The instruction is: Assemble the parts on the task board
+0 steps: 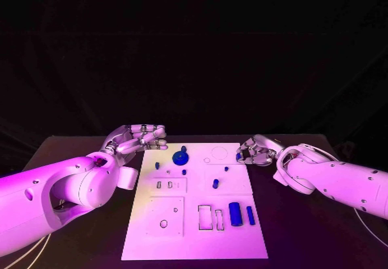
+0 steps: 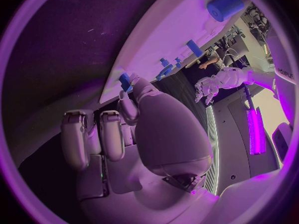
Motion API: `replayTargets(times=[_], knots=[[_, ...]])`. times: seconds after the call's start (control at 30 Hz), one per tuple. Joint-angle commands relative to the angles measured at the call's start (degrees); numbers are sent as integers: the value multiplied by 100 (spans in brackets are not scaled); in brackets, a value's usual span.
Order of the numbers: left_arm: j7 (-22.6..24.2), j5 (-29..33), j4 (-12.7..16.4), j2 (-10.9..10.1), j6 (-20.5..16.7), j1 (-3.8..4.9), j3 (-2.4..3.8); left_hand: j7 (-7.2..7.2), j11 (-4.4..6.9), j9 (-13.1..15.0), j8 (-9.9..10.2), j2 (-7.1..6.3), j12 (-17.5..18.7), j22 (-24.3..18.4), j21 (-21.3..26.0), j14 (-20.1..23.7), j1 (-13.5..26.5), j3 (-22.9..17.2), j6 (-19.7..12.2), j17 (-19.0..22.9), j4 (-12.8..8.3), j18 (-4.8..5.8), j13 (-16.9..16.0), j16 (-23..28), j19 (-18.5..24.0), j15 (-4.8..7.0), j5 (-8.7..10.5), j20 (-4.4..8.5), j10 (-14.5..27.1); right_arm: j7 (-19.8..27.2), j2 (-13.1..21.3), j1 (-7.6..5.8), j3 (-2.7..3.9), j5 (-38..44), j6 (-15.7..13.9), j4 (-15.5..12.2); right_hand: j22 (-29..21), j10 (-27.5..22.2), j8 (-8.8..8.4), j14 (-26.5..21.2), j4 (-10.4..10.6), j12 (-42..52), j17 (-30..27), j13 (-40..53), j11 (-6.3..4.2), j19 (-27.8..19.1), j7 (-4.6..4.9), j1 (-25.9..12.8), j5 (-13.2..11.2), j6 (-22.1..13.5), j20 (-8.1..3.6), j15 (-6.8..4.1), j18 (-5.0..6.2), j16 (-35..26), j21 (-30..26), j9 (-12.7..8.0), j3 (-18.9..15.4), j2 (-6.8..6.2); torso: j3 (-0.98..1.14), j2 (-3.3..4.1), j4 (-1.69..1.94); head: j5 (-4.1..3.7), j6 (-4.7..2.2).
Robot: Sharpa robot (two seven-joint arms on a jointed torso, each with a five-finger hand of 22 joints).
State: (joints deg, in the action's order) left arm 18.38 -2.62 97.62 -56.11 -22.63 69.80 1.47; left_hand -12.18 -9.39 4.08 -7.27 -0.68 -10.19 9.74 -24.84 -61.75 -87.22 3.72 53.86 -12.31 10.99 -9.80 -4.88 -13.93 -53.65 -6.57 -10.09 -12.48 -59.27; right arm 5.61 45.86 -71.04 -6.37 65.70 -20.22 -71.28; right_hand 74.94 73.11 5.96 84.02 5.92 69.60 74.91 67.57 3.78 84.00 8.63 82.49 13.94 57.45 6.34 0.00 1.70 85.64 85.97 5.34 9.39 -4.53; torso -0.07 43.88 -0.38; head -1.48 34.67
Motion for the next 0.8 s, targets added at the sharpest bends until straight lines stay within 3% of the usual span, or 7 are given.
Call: replayTargets(times=[0.03, 0.8], knots=[[15, 11, 5, 13, 101, 4, 4, -24, 14, 7, 33, 11, 37, -5, -13, 55, -48, -1, -6, -7, -31, -65, -7, 36, 49, 3, -3, -4, 34, -78, -15, 7, -1, 33, 20, 15, 1167, 47, 47, 434, -3, 31, 853, 20, -18, 281, -9, 0, -40, 55, -39, -44, -49, 37, 37, 11, 49, 51, 6, 2, 5, -5, -2], [-20, 11, -4, 11, 100, 4, 4, -38, 5, 2, 50, 30, 51, -4, -19, 61, -69, -16, -26, -15, -40, -64, -4, 44, 54, -1, -2, -4, 50, -223, -122, 16, -1, 61, 83, 96, 1185, 84, 65, 439, -22, 65, 868, 53, -38, 298, -30, -26, -92, 110, -59, -63, -55, 45, 54, 8, 92, 21, 8, 3, 5, -23, 12]])
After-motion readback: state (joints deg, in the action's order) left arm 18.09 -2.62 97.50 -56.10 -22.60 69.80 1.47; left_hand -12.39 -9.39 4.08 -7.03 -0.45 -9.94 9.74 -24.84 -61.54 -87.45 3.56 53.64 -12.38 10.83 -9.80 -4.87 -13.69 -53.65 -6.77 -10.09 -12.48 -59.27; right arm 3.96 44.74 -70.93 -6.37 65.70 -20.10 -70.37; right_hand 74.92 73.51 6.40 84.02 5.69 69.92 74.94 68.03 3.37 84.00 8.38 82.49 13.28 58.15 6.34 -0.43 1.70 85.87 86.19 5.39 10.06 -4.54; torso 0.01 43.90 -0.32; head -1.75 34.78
